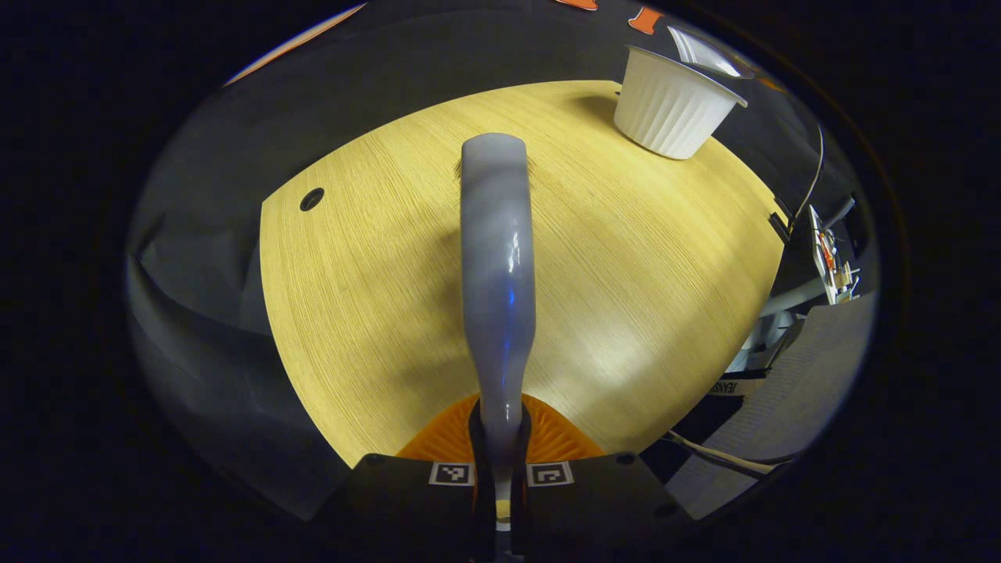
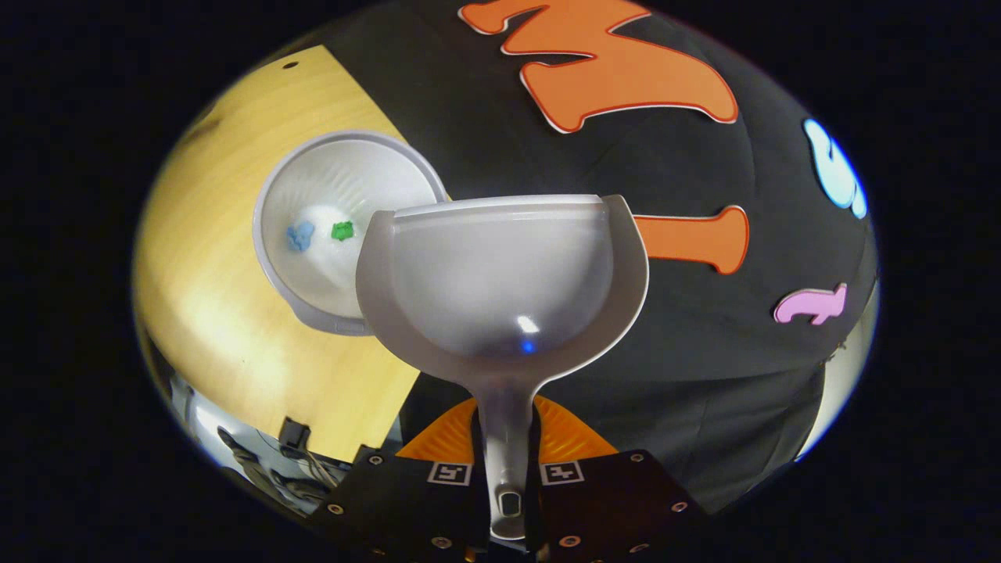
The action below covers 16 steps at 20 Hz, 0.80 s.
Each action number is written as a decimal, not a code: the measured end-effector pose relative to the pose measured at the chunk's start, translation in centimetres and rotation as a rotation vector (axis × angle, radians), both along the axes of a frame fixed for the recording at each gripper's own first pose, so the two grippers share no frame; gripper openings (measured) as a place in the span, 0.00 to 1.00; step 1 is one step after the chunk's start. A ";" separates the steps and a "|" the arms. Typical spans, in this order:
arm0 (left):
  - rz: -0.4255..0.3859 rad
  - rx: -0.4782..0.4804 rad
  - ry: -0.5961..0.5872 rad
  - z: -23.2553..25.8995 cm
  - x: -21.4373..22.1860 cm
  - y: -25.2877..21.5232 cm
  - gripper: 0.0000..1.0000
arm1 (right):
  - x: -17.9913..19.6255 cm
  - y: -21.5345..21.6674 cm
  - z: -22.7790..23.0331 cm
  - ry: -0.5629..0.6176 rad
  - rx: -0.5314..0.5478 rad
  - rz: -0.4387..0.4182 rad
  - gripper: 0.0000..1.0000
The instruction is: Pick up the small broom and dustpan from the desktop, sweep the trash into the dustpan with the broom, and then empty the trash into the garbage bin.
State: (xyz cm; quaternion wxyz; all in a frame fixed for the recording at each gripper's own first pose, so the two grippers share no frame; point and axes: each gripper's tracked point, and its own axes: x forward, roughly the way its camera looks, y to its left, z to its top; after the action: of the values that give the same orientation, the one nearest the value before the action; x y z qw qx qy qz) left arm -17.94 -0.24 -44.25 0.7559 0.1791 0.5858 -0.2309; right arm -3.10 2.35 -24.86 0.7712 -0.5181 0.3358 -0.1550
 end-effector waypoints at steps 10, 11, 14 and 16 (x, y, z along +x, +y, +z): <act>0.021 0.009 0.004 0.7 0.2 0.0 0.10 | -1.9 14.3 -1.9 -0.022 0.449 0.207 0.17; 0.022 0.008 0.005 0.7 0.1 0.0 0.10 | -1.8 15.9 -2.1 -0.016 0.467 0.232 0.17; 0.026 0.015 0.011 0.4 -0.1 0.1 0.10 | -3.1 22.4 -3.5 0.015 0.546 0.327 0.18; 0.043 0.021 0.014 0.3 -0.2 0.0 0.10 | -3.8 26.8 -5.5 0.060 0.619 0.375 0.17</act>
State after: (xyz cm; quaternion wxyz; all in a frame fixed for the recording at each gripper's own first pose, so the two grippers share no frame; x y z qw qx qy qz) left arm -18.16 -0.21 -43.92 0.7545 0.1731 0.5973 -0.2098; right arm -6.86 29.17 -30.40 0.8964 -0.3169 0.2885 0.1132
